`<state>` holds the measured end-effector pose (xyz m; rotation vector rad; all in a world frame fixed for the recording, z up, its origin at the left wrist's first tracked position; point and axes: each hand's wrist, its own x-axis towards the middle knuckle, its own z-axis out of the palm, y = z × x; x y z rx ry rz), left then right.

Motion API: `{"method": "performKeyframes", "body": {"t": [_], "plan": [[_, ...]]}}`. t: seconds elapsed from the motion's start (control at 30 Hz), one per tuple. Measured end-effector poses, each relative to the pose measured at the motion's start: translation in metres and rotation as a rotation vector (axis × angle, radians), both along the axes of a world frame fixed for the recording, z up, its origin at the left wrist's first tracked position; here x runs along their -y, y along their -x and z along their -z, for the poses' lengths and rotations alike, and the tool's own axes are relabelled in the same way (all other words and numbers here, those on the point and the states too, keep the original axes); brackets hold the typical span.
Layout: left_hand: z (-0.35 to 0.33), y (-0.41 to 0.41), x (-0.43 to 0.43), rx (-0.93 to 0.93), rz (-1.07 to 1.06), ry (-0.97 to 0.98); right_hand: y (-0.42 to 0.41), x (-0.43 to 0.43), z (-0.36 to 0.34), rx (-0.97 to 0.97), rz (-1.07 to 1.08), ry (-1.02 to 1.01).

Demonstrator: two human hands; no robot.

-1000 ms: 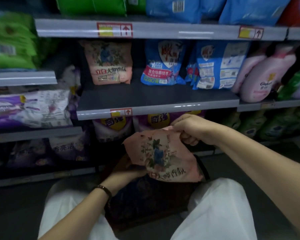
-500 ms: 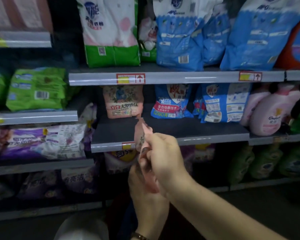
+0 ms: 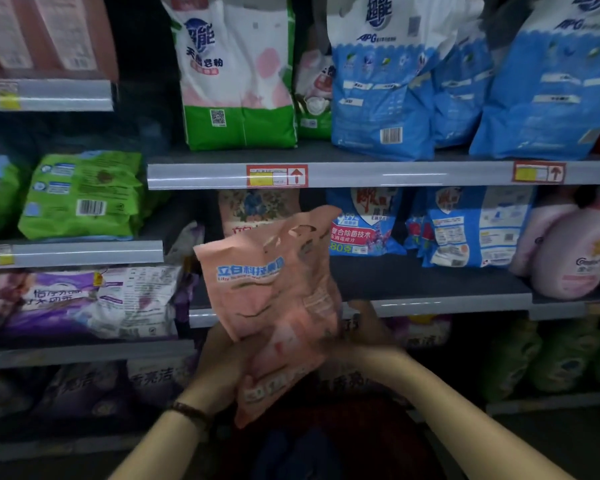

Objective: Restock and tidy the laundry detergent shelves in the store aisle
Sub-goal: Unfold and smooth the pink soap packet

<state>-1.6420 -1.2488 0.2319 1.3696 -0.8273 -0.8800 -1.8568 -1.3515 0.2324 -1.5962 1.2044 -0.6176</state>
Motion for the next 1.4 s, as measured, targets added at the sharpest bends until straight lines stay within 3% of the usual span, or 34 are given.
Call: {"method": "performKeyframes", "body": {"t": [0.13,0.23,0.3,0.4,0.63,0.73,0.87,0.97,1.03,1.17,1.4], "plan": [[0.004,-0.023,0.018,-0.296,0.162,-0.032,-0.009,0.016,0.010,0.254,-0.205,-0.113],[0.008,-0.035,0.032,-0.439,0.151,-0.108,-0.026,0.030,0.018,0.356,-0.096,-0.103],[0.009,-0.036,0.035,-0.429,0.161,-0.181,-0.038,0.044,0.029,0.354,0.038,-0.110],[0.014,-0.027,0.032,-0.227,0.187,-0.232,-0.052,0.065,0.043,0.309,0.182,-0.128],[0.020,-0.077,0.082,0.126,0.070,-0.219,-0.088,0.098,0.033,0.199,0.198,-0.084],[0.004,-0.099,0.124,0.156,0.101,-0.157,-0.114,0.134,0.015,0.120,0.128,-0.005],[-0.005,-0.141,0.196,0.267,-0.050,-0.052,-0.148,0.181,-0.007,0.172,0.092,0.175],[0.016,-0.158,0.228,0.590,-0.278,-0.258,-0.168,0.211,0.004,-0.152,0.114,0.382],[0.030,-0.140,0.223,0.814,-0.311,-0.424,-0.177,0.213,0.025,-0.296,0.015,0.377],[0.066,-0.127,0.216,0.906,-0.042,-0.442,-0.177,0.182,0.028,-0.400,-0.161,0.315],[0.066,-0.098,0.168,1.013,0.074,-0.295,-0.153,0.151,0.033,-0.439,-0.149,0.330]]}}
